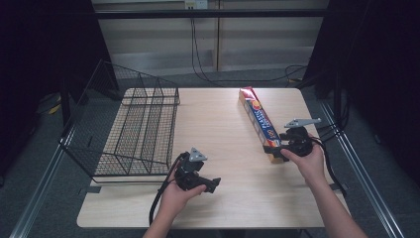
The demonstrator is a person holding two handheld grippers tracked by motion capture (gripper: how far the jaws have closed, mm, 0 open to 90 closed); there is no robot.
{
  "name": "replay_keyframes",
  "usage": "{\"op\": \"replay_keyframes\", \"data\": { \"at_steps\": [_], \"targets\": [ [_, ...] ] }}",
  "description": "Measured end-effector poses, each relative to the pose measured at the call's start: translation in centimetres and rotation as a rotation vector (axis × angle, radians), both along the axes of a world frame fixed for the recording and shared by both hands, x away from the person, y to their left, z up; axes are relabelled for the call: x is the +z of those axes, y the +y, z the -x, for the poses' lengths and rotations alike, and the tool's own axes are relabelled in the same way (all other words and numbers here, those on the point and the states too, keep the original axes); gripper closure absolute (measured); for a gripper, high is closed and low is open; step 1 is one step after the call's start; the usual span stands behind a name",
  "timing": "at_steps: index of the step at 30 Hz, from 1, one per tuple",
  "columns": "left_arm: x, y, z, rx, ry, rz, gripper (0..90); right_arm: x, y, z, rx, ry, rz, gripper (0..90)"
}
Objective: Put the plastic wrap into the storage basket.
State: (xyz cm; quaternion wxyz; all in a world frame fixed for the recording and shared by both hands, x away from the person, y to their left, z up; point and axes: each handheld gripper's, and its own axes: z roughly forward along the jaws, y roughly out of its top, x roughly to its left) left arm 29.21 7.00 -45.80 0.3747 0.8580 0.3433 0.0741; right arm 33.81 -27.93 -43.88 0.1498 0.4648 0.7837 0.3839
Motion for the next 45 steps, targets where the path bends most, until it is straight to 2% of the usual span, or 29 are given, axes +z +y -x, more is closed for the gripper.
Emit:
{"op": "replay_keyframes", "data": {
  "at_steps": [4, 13, 19, 20, 23, 26, 29, 31, 33, 34, 38, 42, 43, 45],
  "targets": [
    [0.1, 0.1, 0.0, -0.007, 0.009, -0.014, 5.0, 0.1, -0.1, -0.2, -0.056, -0.001, -0.010, 9.9],
    [0.2, 0.0, 0.1, -0.003, 0.013, 0.004, 5.1, 0.5, 0.5, -1.5, -0.109, 0.026, 0.024, 9.6],
    [0.1, -0.2, 0.1, -0.016, 0.009, -0.004, 5.1, 0.5, 0.8, -3.3, -0.163, 0.042, 0.034, 8.9],
    [0.0, -0.2, 0.1, -0.017, 0.010, 0.004, 5.0, 0.5, 0.8, -3.7, -0.181, 0.044, 0.029, 9.0],
    [0.2, -0.1, 0.1, -0.020, 0.018, -0.009, 4.8, 0.6, 0.8, -4.3, -0.203, 0.056, 0.015, 9.0],
    [0.1, -0.2, 0.2, -0.017, 0.019, 0.000, 4.9, 0.4, 1.1, -5.6, -0.224, 0.070, 0.048, 10.0],
    [0.1, -0.3, 0.2, -0.025, 0.018, 0.002, 4.9, 0.2, 0.9, -6.5, -0.247, 0.080, 0.041, 11.3],
    [0.1, -0.3, 0.3, -0.027, 0.020, 0.000, 4.9, 0.1, 0.9, -7.2, -0.244, 0.086, 0.034, 13.3],
    [0.1, -0.4, 0.3, -0.033, 0.023, 0.005, 4.9, 0.1, 1.0, -7.7, -0.242, 0.095, 0.054, 14.0],
    [0.1, -0.3, 0.3, -0.040, 0.028, -0.012, 4.9, 0.1, 1.1, -7.9, -0.244, 0.096, 0.060, 14.1],
    [0.0, -0.5, 0.4, -0.038, 0.030, -0.005, 4.9, 0.2, 1.1, -8.7, -0.261, 0.106, 0.053, 14.9],
    [-0.1, -0.6, 0.5, -0.040, 0.028, 0.007, 4.9, -0.1, 1.4, -9.5, -0.263, 0.097, 0.085, 16.7],
    [0.0, -0.6, 0.5, -0.042, 0.032, -0.001, 4.9, -0.2, 1.5, -9.7, -0.264, 0.093, 0.093, 17.0],
    [-0.1, -0.6, 0.5, -0.037, 0.034, 0.011, 4.9, -0.4, 1.7, -10.0, -0.261, 0.101, 0.096, 18.8]
  ]
}}
